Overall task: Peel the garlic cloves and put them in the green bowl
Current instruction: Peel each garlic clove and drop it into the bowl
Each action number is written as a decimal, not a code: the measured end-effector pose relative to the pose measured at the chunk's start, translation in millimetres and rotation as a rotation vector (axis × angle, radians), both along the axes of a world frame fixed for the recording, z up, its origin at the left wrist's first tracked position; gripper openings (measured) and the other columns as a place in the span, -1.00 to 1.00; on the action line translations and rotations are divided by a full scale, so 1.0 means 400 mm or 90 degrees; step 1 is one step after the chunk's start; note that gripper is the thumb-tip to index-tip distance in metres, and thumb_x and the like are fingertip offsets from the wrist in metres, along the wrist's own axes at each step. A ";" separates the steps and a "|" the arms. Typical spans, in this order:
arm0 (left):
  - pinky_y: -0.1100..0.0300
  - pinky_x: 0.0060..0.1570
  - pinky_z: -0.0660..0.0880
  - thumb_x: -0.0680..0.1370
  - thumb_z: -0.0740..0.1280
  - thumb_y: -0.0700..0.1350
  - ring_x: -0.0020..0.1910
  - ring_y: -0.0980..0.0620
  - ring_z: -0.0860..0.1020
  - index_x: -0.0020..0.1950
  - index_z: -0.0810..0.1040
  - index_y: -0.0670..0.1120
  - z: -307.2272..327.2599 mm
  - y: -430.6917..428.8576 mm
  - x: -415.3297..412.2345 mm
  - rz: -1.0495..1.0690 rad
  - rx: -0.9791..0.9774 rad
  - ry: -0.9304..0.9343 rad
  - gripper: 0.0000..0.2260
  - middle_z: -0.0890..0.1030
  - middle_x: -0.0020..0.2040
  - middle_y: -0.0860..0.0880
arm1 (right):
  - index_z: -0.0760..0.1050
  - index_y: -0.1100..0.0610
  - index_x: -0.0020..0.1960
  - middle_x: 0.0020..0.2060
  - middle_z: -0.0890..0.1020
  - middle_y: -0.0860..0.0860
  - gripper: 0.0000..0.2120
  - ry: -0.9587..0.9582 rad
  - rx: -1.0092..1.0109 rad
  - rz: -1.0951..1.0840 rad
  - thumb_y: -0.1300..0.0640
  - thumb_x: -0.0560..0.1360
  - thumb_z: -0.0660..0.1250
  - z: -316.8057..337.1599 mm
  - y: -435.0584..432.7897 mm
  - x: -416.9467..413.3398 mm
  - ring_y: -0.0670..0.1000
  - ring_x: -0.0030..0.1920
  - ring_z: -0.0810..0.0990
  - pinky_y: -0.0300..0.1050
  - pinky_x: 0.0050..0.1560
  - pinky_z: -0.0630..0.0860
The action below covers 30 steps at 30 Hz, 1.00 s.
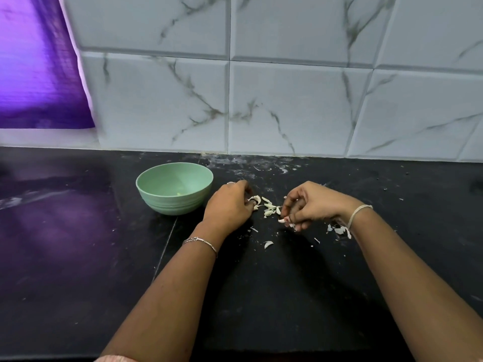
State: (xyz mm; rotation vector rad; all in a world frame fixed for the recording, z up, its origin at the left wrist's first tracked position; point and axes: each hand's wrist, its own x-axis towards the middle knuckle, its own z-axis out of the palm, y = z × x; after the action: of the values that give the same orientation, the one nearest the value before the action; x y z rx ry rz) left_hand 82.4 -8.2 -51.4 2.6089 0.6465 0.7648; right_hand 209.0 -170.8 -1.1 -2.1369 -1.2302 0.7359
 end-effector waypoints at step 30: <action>0.33 -0.16 0.49 0.36 0.58 -0.10 -0.31 0.16 0.53 0.13 0.55 -0.03 0.012 -0.039 0.009 -0.123 -0.175 -0.141 -0.60 0.59 -0.08 0.04 | 0.58 0.22 -0.01 -0.25 0.67 0.07 -0.91 0.038 0.255 0.007 0.30 0.49 0.40 0.034 0.028 -0.008 -0.10 -0.43 0.58 -0.31 -0.48 0.44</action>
State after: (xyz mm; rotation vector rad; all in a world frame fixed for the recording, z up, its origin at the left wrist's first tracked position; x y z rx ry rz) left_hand 85.8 -23.7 -46.5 2.2567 0.3963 0.8244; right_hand 205.8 -159.7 12.6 -1.7710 -1.2392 0.5019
